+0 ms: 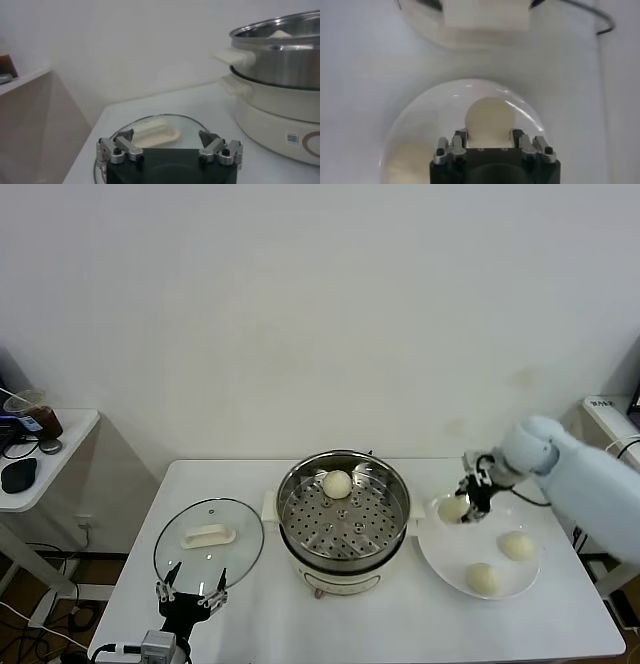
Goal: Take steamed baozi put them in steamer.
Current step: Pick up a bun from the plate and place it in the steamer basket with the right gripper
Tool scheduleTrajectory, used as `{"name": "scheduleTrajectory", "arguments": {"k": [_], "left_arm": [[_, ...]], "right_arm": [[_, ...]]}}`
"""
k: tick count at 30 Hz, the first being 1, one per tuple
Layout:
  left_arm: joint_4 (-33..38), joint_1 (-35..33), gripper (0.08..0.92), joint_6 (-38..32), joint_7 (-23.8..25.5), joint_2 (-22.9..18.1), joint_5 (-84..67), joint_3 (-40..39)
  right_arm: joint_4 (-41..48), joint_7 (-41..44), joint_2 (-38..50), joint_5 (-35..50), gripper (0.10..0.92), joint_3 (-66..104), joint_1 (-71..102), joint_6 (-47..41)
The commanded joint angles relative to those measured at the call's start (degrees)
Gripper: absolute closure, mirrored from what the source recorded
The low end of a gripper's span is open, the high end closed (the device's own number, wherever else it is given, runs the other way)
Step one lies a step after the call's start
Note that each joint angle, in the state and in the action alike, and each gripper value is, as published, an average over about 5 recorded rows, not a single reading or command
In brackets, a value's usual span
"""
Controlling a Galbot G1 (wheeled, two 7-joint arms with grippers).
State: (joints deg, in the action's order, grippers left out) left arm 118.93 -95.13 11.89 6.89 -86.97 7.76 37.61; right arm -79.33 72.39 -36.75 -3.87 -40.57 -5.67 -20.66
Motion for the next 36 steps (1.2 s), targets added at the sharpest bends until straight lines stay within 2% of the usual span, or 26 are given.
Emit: {"name": "scheduleTrajectory", "arguments": {"k": [1, 7, 15, 25, 36], "left_arm": [[-0.2, 0.1, 0.177, 0.0, -0.7, 0.4, 0.2, -0.4], [-0.2, 0.0, 0.177, 0.0, -1.2, 0.8, 0.3, -0.7], [0.3, 0.0, 0.177, 0.0, -1.4, 0.7, -0.1, -0.8], [0.5, 0.1, 0.177, 0.1, -2.0, 0.4, -1.2, -0.8], [0.0, 0.3, 0.177, 0.2, -2.1, 0.5, -1.9, -0.8]], "right_arm": [[-5.9, 3.5, -0.7, 12.8, 0.482, -21.7, -29.2, -2.5], [-6.2, 3.4, -10.6, 20.7, 0.482, -23.2, -33.9, -7.5], [-2.7, 0.3, -24.2, 26.6, 0.482, -26.6, -33.1, -12.9], [2.8, -5.3, -34.6, 27.3, 0.482, -27.6, -25.0, -20.6], [8.9, -8.2, -39.5, 22.4, 0.482, -27.5, -17.9, -21.0]]}}
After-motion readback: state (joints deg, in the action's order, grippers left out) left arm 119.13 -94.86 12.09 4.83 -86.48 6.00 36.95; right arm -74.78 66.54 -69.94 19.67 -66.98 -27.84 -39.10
